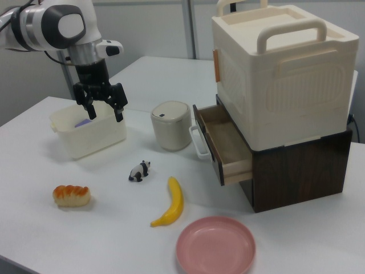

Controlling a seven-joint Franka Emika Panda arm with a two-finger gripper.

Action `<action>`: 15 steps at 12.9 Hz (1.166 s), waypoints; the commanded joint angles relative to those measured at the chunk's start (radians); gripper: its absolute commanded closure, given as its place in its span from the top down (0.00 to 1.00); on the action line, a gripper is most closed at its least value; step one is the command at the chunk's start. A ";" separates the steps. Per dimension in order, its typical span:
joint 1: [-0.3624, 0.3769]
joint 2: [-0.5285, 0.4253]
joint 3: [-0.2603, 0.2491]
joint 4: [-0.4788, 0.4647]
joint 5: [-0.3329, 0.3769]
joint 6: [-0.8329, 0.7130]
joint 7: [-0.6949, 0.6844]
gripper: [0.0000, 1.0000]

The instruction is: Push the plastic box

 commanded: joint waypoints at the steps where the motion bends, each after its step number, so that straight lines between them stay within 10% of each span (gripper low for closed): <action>1: 0.002 -0.046 -0.011 -0.031 0.044 0.026 0.042 1.00; 15: 0.048 -0.058 -0.080 -0.042 0.082 0.061 0.051 1.00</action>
